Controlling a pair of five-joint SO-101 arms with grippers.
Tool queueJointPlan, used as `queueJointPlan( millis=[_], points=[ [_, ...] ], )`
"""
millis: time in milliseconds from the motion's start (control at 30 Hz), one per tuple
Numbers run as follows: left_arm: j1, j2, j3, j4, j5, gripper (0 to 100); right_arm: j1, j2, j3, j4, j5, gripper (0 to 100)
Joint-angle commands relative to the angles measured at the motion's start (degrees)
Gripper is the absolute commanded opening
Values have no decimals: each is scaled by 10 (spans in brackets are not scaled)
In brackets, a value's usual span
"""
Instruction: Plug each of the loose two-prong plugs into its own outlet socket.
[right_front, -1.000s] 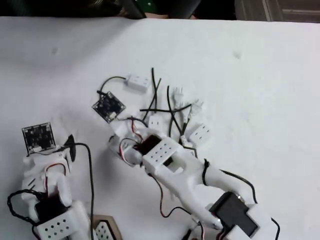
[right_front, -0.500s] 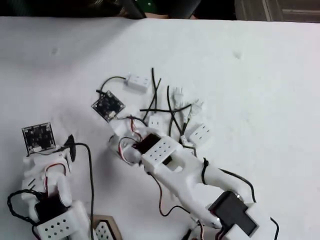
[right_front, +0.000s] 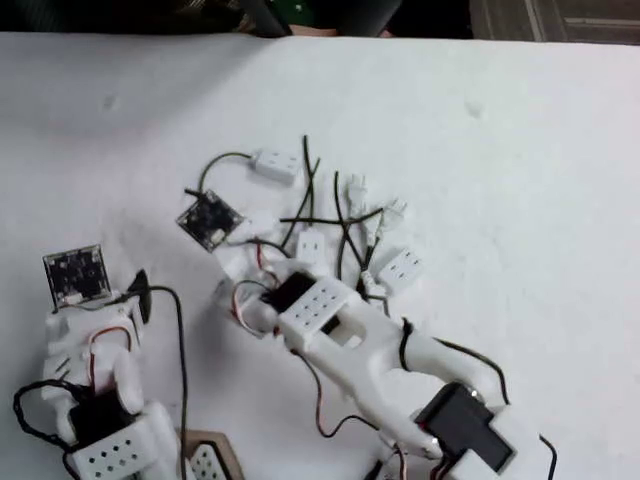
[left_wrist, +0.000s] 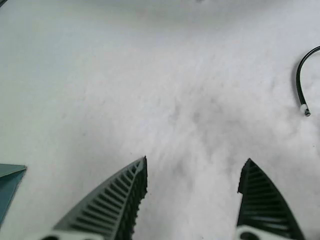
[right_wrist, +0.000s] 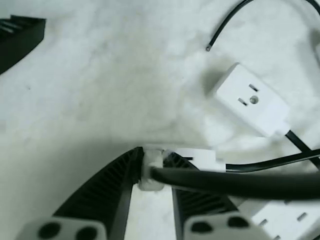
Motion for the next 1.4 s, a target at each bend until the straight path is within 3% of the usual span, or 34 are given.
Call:
queueJointPlan(
  millis=[0,300,800,1033,1367],
  points=[
    [-3,-6,-4,-11,-3,294,0,7,-1,-1,0,17],
    [-3,-6,-4,-11,-3,294,0,101,-25,-1,5,17],
    [-2,-6,-4,-11,-3,294,6,44,-22,28,43,25],
    [10,-6,2,-11,-4,294,5,-1,-25,106,40,267],
    [16,-6,6,-14,-5,294,7,14,-25,88,40,263]
  ],
)
